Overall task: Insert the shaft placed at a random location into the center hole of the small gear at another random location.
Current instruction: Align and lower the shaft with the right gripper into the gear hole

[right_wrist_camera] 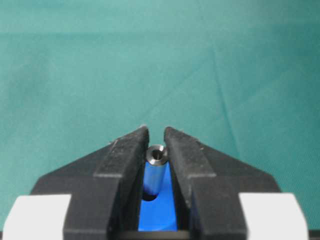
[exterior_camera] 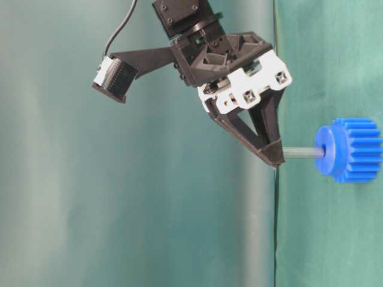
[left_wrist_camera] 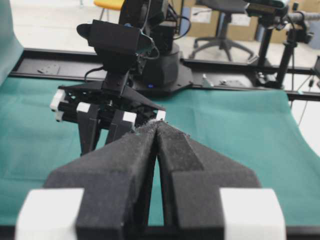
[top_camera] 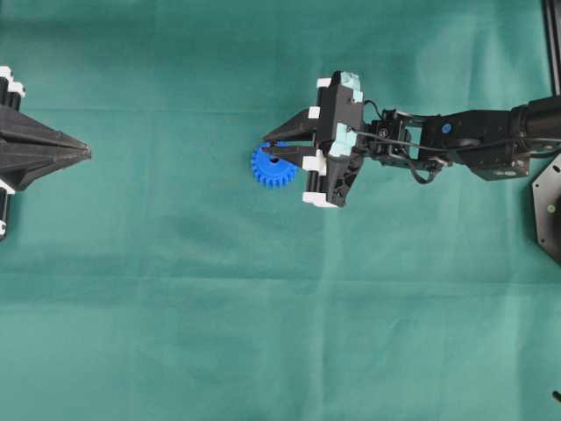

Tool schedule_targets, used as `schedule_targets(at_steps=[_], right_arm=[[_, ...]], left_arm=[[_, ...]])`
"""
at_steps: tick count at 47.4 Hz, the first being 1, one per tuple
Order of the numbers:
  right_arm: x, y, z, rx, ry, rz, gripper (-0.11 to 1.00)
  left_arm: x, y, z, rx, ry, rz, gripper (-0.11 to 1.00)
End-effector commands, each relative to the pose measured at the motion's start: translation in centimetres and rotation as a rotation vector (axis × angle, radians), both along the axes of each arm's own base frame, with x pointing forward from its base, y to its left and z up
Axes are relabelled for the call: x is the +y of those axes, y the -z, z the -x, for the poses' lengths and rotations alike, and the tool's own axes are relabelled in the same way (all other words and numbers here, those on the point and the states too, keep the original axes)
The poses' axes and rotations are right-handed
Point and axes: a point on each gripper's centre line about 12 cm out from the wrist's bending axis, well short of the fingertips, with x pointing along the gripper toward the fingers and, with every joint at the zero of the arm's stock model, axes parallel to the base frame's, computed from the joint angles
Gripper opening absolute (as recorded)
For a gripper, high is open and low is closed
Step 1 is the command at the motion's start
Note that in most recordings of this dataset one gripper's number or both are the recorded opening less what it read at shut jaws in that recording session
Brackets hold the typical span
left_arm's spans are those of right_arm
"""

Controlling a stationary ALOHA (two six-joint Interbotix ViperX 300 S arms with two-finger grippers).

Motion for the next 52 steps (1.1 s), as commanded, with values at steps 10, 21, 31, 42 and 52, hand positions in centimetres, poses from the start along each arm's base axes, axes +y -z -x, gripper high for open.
schedule_targets(at_steps=[10, 21, 31, 42, 52], right_arm=[[0.1, -2.4, -0.5, -0.065, -0.006, 0.014, 0.17], [0.2, -3.4, 0.2, -0.069, -0.009, 0.016, 0.17], [0.4, -3.1, 0.0, -0.054, -0.014, 0.014, 0.17], [0.3, -1.4, -0.4, -0.016, -0.010, 0.004, 0.17], [0.3, -0.9, -0.5, -0.003, -0.010, 0.002, 0.17]], left_arm=[[0.0, -0.3, -0.1, -0.009, 0.001, 0.001, 0.00], [0.0, -0.4, -0.1, -0.011, 0.001, 0.003, 0.00], [0.0, -0.4, -0.1, -0.012, 0.001, 0.003, 0.00], [0.0, -0.4, -0.1, -0.012, 0.001, 0.003, 0.00], [0.0, -0.4, -0.1, -0.014, 0.001, 0.003, 0.00]])
